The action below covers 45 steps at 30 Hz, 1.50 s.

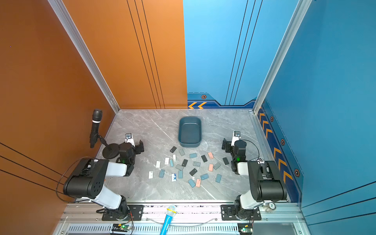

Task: Put the eraser in the storage box
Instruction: Pick up the eraser from the center of the board.

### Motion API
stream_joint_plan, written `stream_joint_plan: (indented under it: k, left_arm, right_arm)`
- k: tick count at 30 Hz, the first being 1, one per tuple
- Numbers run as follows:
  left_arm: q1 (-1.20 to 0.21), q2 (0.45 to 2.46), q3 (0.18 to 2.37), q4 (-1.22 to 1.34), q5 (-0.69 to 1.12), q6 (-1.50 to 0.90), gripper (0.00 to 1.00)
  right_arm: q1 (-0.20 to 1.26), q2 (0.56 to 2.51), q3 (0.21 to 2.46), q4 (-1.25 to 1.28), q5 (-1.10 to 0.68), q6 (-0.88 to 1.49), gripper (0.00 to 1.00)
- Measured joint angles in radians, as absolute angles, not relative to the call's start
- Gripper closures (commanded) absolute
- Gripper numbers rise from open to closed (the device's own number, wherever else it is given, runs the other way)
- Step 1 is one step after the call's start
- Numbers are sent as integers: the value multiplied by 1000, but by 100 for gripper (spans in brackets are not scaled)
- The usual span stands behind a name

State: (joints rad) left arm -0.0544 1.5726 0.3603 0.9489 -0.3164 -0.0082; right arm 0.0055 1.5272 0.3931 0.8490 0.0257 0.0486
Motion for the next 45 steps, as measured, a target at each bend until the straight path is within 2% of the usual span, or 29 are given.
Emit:
stream_joint_plan:
  k: [45]
  left_arm:
    - [-54, 1573, 360, 949, -314, -8, 1]
  right_arm:
    - [6, 1527, 393, 849, 26, 49, 0]
